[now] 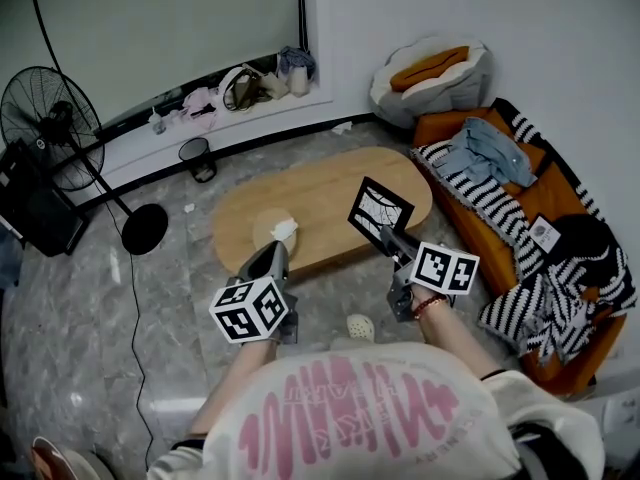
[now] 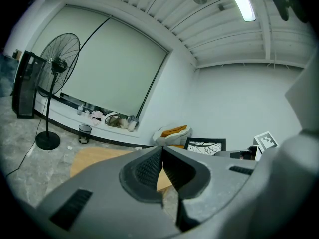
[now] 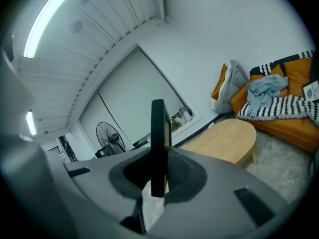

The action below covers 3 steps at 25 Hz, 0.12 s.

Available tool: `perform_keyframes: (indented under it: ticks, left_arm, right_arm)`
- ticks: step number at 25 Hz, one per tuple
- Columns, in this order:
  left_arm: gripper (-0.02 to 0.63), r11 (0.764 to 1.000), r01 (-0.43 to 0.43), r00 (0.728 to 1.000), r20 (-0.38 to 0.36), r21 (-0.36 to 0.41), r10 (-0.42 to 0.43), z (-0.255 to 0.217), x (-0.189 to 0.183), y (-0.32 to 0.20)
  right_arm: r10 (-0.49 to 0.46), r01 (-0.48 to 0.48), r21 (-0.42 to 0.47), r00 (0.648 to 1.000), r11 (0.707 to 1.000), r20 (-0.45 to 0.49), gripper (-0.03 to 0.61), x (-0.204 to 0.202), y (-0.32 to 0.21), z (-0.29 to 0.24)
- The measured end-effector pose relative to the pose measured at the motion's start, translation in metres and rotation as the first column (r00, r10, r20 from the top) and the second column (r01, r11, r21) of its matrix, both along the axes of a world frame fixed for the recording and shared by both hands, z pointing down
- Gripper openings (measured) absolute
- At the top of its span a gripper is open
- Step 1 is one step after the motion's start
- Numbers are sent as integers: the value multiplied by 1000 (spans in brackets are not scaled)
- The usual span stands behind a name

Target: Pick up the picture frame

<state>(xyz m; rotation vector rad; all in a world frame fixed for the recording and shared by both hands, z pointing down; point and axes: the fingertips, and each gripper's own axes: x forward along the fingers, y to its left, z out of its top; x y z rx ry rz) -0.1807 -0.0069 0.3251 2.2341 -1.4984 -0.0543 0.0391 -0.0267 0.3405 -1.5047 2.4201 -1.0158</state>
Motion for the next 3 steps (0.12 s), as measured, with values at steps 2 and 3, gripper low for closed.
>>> perform_keyframes:
  ticks: [2, 3]
  left_arm:
    - [5, 1000, -3, 1000, 4, 1, 3, 0, 0, -1]
    - [5, 1000, -5, 1000, 6, 1, 5, 1, 0, -1]
  right_arm:
    - [5, -5, -3, 1000, 1000, 0, 57, 1, -2, 2]
    - [7, -7, -5, 1000, 1000, -1, 57, 2, -2, 3]
